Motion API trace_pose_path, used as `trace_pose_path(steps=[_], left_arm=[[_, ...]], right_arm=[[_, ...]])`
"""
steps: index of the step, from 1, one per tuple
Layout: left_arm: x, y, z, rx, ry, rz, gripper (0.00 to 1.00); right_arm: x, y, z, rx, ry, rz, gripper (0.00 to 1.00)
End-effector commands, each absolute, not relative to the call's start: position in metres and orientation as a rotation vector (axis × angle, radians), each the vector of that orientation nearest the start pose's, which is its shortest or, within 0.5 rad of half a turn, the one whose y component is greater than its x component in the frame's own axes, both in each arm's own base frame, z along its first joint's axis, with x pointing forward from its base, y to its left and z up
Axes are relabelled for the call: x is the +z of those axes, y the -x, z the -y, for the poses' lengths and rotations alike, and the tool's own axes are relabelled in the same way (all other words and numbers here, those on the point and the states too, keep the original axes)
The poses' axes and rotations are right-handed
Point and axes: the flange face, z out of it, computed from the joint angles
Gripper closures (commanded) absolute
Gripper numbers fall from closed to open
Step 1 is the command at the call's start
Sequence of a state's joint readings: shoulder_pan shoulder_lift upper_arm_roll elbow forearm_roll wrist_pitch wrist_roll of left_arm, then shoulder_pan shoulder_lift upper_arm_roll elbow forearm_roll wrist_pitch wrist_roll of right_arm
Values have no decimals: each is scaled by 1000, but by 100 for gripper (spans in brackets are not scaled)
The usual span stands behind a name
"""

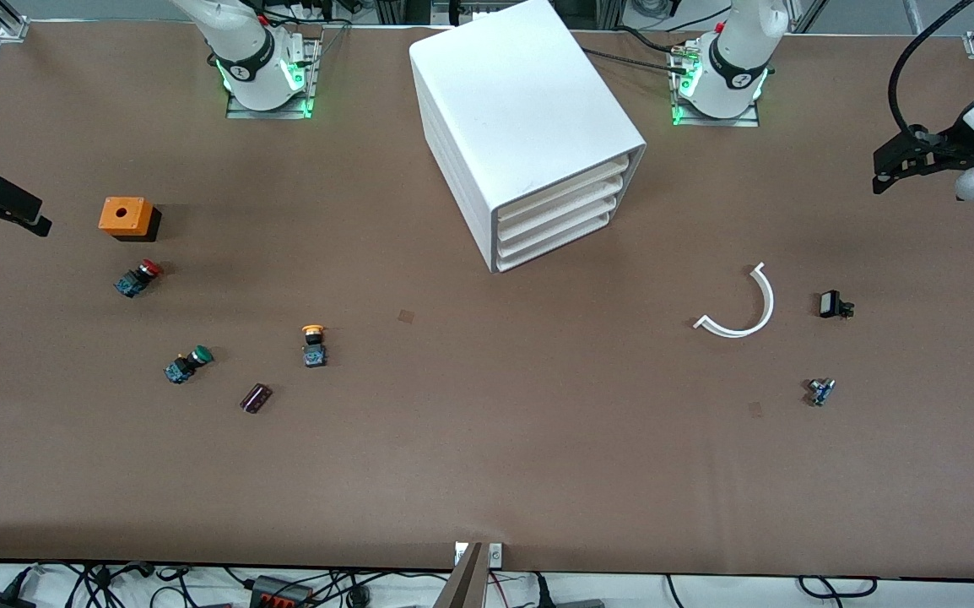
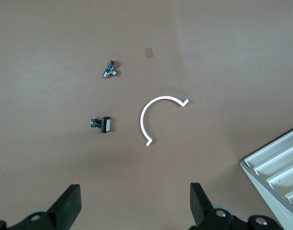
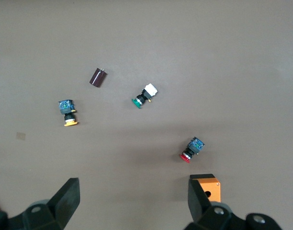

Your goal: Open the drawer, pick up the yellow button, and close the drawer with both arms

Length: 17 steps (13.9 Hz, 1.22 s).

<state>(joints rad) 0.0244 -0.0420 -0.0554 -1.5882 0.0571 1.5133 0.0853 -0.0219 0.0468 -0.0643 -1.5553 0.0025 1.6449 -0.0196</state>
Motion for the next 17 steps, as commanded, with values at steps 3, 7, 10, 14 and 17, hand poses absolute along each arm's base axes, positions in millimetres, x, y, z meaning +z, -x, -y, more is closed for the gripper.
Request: trace_pose_path(steps=[3, 7, 10, 14, 17], left_arm=[[637, -531, 10, 55, 3082, -185, 0], [637, -531, 10, 60, 3082, -183, 0], [638, -530, 9, 55, 3087, -179, 0], [638, -530, 9, 62, 3086, -178, 0], [639, -530, 10, 60, 3085, -181, 0]], right_arm=[[609, -560, 44, -47, 3153, -71, 0], [595, -557, 44, -9, 3152, -71, 0], [594, -558, 45, -18, 3152, -73, 0], [591, -561, 45, -11, 3152, -71, 0], [590, -562, 46, -13, 3160, -70, 0]])
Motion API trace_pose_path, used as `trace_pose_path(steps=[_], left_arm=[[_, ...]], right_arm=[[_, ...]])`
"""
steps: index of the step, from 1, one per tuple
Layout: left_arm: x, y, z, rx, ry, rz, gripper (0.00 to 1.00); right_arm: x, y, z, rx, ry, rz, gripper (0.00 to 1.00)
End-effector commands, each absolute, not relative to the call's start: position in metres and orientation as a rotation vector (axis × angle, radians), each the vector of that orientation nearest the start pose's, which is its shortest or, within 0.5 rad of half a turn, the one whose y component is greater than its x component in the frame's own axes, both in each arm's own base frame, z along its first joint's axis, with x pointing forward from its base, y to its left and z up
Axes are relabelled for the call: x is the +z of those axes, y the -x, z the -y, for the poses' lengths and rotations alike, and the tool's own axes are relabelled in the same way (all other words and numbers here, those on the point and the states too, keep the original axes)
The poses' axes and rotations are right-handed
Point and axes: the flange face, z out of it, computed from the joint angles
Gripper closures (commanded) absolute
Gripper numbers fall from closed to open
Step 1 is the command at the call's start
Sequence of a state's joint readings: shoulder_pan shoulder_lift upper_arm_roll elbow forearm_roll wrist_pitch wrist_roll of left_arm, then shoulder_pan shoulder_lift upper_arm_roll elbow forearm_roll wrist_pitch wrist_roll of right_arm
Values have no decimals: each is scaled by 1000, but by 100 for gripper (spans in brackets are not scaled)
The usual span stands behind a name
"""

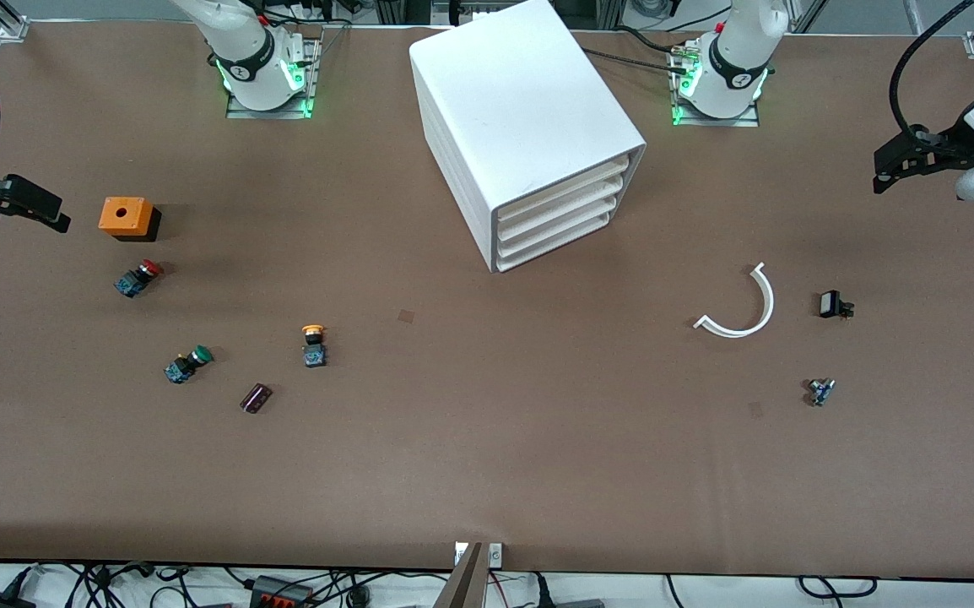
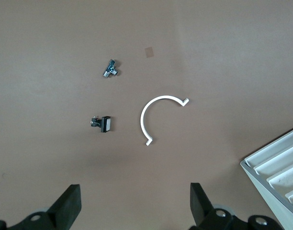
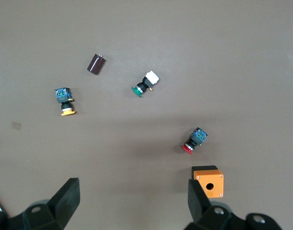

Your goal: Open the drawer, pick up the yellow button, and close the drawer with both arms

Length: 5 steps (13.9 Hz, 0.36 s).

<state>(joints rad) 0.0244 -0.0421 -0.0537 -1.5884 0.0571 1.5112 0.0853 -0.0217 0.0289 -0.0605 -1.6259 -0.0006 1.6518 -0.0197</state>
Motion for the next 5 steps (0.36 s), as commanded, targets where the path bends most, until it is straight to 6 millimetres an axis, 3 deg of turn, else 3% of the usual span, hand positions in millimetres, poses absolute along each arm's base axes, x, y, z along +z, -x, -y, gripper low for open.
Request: trace_pose_path(steps=[1, 5], left_arm=[[639, -529, 9, 60, 3084, -176, 0], [639, -530, 10, 57, 3086, -178, 0]], right_arm=[[590, -562, 46, -13, 3160, -70, 0], [590, -562, 46, -8, 3158, -70, 0]])
